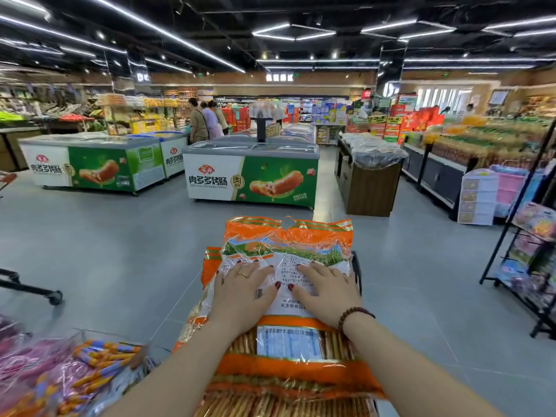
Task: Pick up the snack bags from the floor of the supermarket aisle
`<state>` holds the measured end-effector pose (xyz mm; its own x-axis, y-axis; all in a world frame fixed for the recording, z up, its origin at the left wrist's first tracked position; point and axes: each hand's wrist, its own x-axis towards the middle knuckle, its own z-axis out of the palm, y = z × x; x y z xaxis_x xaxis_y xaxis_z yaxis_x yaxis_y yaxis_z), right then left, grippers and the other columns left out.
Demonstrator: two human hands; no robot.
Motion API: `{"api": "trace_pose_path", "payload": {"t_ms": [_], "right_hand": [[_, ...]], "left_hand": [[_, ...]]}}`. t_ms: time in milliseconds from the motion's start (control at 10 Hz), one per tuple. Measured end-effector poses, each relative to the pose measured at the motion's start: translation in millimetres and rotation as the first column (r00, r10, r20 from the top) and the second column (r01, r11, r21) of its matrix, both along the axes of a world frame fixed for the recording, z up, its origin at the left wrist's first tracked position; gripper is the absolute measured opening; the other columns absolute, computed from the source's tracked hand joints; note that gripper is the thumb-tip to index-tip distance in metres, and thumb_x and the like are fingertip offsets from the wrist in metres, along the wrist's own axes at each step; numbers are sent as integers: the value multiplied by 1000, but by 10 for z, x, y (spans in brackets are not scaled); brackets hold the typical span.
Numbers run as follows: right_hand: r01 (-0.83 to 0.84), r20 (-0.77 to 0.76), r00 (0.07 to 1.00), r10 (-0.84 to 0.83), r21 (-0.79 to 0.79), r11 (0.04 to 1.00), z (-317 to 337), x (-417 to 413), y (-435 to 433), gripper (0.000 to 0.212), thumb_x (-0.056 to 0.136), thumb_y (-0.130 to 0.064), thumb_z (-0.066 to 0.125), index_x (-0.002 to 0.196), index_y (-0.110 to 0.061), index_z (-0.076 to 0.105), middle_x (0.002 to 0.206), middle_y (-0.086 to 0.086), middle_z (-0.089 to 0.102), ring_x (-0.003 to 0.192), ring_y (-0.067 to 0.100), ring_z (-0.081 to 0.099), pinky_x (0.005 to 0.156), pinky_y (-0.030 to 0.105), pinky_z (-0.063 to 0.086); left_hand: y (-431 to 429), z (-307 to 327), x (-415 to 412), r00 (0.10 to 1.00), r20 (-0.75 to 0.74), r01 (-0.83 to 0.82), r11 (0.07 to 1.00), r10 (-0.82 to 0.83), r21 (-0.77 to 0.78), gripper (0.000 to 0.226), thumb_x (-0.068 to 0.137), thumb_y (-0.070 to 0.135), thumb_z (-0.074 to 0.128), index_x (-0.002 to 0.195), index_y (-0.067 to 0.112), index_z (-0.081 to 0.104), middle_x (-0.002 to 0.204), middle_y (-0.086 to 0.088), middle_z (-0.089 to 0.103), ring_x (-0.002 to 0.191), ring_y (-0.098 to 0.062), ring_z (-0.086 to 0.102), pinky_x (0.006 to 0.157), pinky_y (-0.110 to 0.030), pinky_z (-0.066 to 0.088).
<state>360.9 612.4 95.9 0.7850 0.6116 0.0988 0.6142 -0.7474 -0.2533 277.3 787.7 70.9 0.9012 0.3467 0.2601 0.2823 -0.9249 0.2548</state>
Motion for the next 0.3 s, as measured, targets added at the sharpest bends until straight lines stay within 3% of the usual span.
{"api": "trace_pose_path", "payload": {"t_ms": [100, 200, 300], "right_hand": [[-17, -36, 999, 15, -43, 999, 21, -2, -28, 61, 91, -65, 27, 146, -40, 24, 156, -6, 25, 142, 22, 24, 114, 45, 17], [-58, -20, 998, 57, -52, 997, 77, 5, -35, 62, 90, -64, 28, 146, -37, 26, 155, -2, 27, 142, 25, 24, 116, 51, 16], [-138, 85, 987, 138, 2, 990, 193, 6, -101, 61, 92, -59, 33, 145, -30, 30, 154, 0, 29, 141, 25, 24, 116, 47, 16]], "left_hand": [[-59, 37, -36, 999, -39, -2, 1000, 1, -20, 53, 92, 63, 27, 142, 48, 31, 156, 12, 26, 147, -17, 14, 118, -51, 10], [-114, 147, -134, 997, -76, -35, 999, 35, -2, 55, 93, 62, 29, 143, 41, 35, 154, 7, 32, 144, -17, 24, 116, -45, 22], [-237, 317, -247, 992, 12, -125, 980, 124, 158, 52, 88, 55, 37, 129, 29, 57, 130, 3, 59, 120, -18, 53, 98, -34, 43]]}}
